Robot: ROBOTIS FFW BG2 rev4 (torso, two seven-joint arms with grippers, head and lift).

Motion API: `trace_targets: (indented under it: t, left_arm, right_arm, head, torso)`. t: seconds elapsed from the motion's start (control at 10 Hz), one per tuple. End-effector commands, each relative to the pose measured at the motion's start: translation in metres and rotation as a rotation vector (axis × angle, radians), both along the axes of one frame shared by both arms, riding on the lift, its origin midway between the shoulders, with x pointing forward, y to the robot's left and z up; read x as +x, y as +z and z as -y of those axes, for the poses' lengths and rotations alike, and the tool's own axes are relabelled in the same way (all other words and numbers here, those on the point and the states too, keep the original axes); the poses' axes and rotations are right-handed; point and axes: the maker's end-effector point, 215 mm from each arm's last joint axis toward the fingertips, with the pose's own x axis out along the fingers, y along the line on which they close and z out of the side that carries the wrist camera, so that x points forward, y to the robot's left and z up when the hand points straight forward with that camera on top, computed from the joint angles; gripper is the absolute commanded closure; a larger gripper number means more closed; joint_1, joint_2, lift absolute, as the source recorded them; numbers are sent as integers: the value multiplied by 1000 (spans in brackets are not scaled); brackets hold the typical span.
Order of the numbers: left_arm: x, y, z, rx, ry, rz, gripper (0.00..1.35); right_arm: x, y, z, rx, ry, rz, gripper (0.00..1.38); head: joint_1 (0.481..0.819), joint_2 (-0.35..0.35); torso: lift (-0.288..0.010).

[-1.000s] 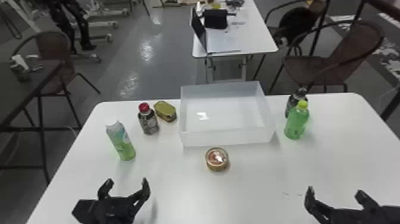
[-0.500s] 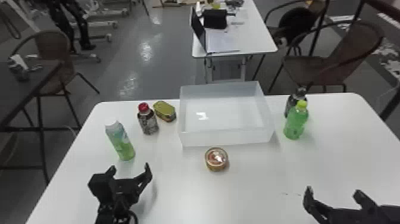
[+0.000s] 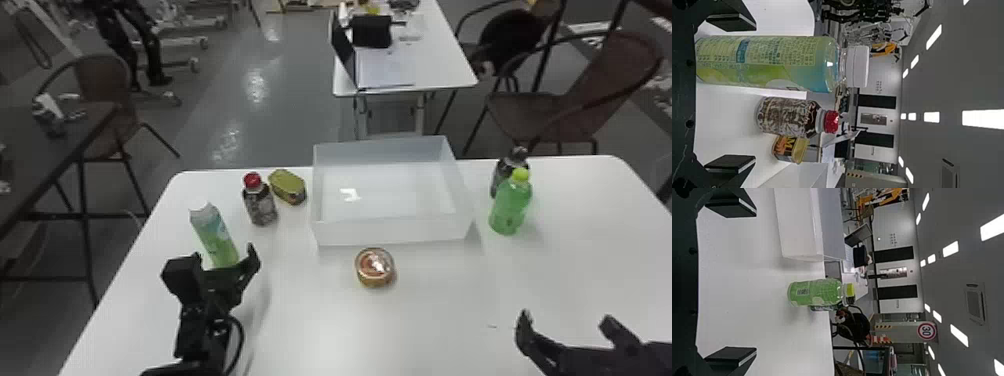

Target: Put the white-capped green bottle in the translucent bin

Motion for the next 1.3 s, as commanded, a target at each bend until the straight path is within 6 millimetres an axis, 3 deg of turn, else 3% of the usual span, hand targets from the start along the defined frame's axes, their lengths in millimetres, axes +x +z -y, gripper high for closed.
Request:
trace_targets:
  t: [0.0,0.5,0.6,0.8,1.2]
  left_arm:
    - [10,3,-15,7,34,-3,114]
    - [29,-2,-52,14,99,-29,139]
    - [29,3,-65,10,111,-7,236]
    - [32,6,-75,3,101,12,832]
    - [38,8,-56,-9,83,24,826]
  right_arm:
    - [2,0,-3,6,2,2,64]
    - [8,0,-12,27,16,7,64]
    - [9,0,-14,31,18,8,64]
    - [11,1,-17,35,24,12,64]
    - [13,2,-19,38,32,15,64]
  head:
    - [695,166]
    - [695,208]
    - [695,219]
    - [695,243]
    - [695,252]
  torso:
    - [-72]
    - [-72]
    - [-72]
    - [-72]
    - [-72]
